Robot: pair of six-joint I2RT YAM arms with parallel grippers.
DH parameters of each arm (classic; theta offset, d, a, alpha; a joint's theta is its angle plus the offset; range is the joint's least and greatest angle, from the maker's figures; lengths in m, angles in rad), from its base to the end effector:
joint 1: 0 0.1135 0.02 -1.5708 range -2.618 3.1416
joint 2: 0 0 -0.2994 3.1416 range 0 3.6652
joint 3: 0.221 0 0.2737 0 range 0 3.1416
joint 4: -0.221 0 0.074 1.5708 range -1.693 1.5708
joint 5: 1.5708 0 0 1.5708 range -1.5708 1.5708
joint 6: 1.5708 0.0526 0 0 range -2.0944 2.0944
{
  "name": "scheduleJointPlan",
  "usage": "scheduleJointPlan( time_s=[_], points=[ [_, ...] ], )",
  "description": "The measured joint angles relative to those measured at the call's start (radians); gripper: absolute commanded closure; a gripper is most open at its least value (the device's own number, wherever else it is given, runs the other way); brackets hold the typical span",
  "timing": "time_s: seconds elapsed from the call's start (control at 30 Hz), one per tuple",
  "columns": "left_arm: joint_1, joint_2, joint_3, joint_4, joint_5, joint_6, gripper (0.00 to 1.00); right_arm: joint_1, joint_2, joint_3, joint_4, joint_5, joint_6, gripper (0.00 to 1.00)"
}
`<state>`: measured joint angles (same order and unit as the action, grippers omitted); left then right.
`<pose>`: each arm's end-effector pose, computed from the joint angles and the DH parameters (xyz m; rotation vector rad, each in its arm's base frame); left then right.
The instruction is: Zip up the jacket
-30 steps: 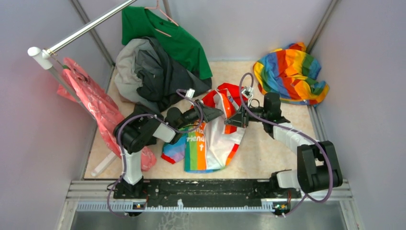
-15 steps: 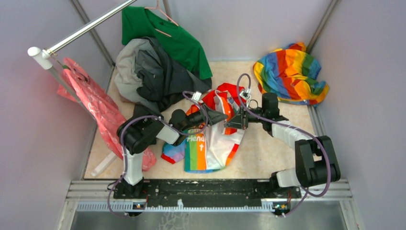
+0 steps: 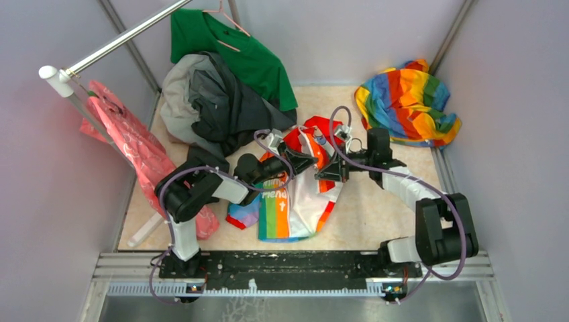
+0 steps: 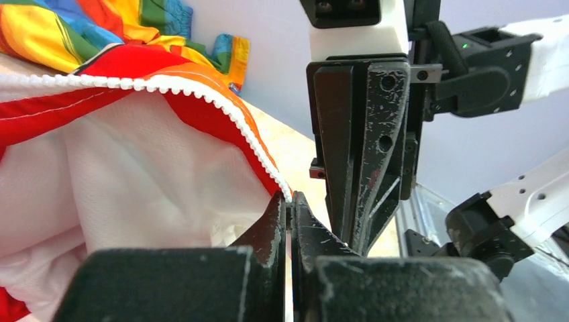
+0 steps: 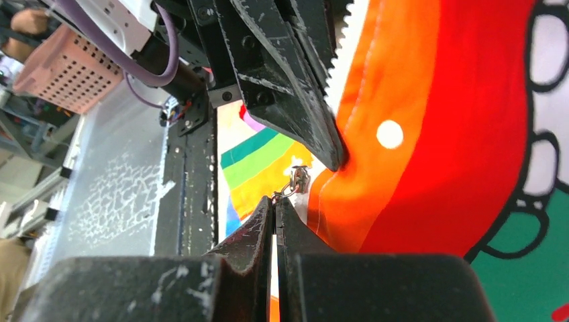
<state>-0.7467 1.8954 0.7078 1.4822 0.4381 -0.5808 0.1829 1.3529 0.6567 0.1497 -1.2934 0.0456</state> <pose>0.2691 -0.2795 0.2073 0.5285 1.3442 -1.3919 0.2604 0.0996 0.2347 -0.8959 1.7634 1.4824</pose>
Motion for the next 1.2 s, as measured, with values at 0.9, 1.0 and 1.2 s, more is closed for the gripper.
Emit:
scheduleJointPlan(
  time_s=[0.9,1.0,1.2],
  points=[
    [-0.068,-0.03,-0.084,0.029,0.002,0.408,1.0,0.105,0.014,0.029,-0.102,-0.027,-0.135,1.0],
    [-0.06,-0.029,-0.089,0.029,-0.05,0.451,1.0,0.116,0.011,0.043,-0.227,-0.051,-0.239,1.0],
    [0.019,-0.03,-0.087,0.029,-0.076,0.424,1.0,0.143,0.018,0.094,-0.442,-0.021,-0.414,1.0]
  ],
)
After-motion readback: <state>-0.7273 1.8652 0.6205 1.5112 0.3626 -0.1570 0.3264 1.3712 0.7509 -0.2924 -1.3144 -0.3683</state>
